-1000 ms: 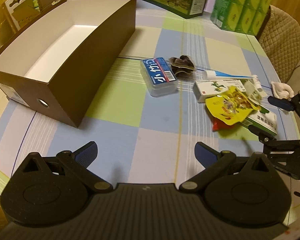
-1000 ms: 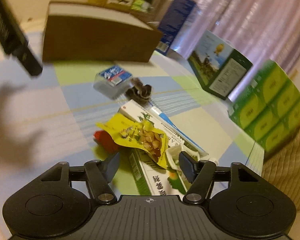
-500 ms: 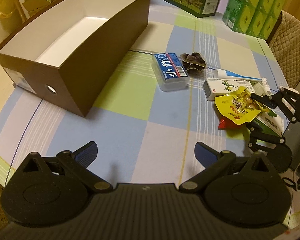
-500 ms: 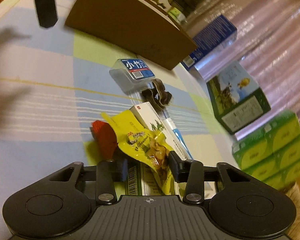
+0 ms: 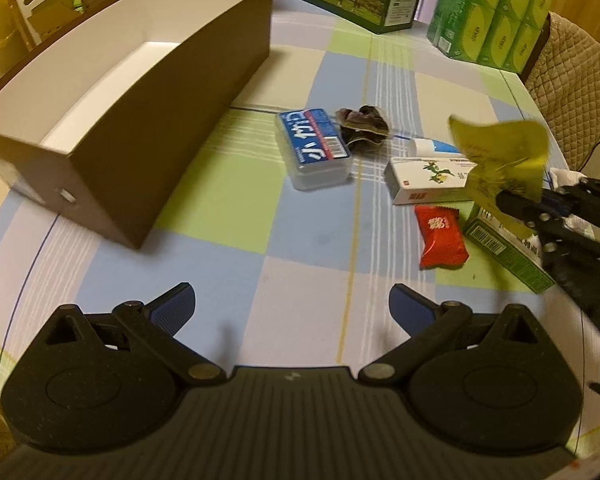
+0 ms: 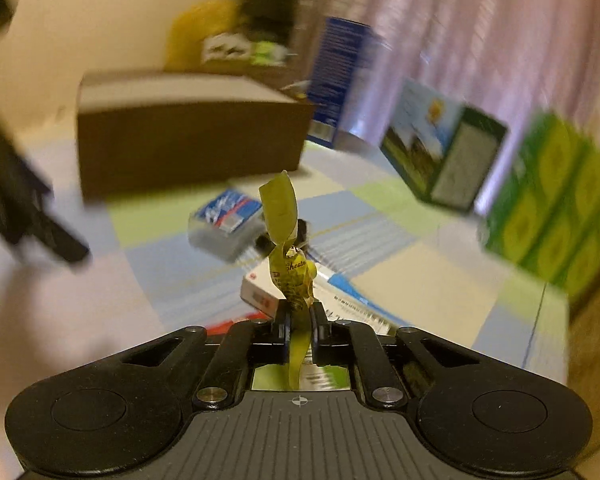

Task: Organize objects
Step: 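Grasp the yellow snack pouch with the right tool while the left tool approaches the blue case, then grasp the blue-and-white toothpick case with the left tool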

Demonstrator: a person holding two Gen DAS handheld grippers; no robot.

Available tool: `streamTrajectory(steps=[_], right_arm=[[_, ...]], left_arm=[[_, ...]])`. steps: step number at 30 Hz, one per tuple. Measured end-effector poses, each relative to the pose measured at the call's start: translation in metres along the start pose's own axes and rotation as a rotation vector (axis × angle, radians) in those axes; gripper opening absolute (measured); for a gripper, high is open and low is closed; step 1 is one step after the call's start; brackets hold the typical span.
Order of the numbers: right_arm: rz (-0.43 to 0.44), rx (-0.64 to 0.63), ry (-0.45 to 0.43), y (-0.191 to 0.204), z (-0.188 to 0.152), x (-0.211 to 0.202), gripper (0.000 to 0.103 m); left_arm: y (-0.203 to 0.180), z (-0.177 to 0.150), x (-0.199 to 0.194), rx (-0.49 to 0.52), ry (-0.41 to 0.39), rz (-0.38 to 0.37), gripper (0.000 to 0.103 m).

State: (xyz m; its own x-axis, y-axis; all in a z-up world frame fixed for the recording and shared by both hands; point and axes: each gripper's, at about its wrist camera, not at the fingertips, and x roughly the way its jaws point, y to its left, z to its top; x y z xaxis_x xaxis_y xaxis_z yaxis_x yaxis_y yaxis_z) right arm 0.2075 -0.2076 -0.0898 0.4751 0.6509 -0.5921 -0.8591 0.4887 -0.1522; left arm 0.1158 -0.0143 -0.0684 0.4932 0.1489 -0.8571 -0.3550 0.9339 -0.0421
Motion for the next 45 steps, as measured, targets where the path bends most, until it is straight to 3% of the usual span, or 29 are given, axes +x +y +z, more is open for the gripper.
streamTrajectory(steps=[8, 19, 25, 27, 28, 35, 45], right_arm=[[0.012, 0.378, -0.017, -0.041, 0.017, -0.024, 0.006], [-0.145, 0.549, -0.024, -0.054, 0.014, -0.052, 0.006], [-0.209, 0.600, -0.015, -0.048, 0.010, -0.058, 0.006], [-0.222, 0.615, -0.009, -0.047, 0.009, -0.059, 0.006], [-0.229, 0.622, -0.008, -0.046, 0.008, -0.059, 0.006], [-0.238, 0.674, -0.005, -0.040, 0.013, -0.058, 0.006], [-0.131, 0.676, -0.010, -0.009, 0.058, -0.034, 0.006]], left_arm=[[-0.012, 0.037, 0.030, 0.040, -0.047, 0.024, 0.095], [-0.027, 0.093, 0.100, 0.082, 0.010, 0.021, 0.092], [-0.023, 0.105, 0.128, 0.090, 0.050, 0.022, 0.083], [-0.019, 0.109, 0.131, 0.093, 0.056, -0.004, 0.066], [-0.019, 0.111, 0.131, 0.096, 0.061, -0.015, 0.062], [-0.005, 0.111, 0.115, 0.119, 0.056, -0.067, 0.055], [0.030, 0.118, 0.033, 0.159, -0.077, -0.199, 0.053]])
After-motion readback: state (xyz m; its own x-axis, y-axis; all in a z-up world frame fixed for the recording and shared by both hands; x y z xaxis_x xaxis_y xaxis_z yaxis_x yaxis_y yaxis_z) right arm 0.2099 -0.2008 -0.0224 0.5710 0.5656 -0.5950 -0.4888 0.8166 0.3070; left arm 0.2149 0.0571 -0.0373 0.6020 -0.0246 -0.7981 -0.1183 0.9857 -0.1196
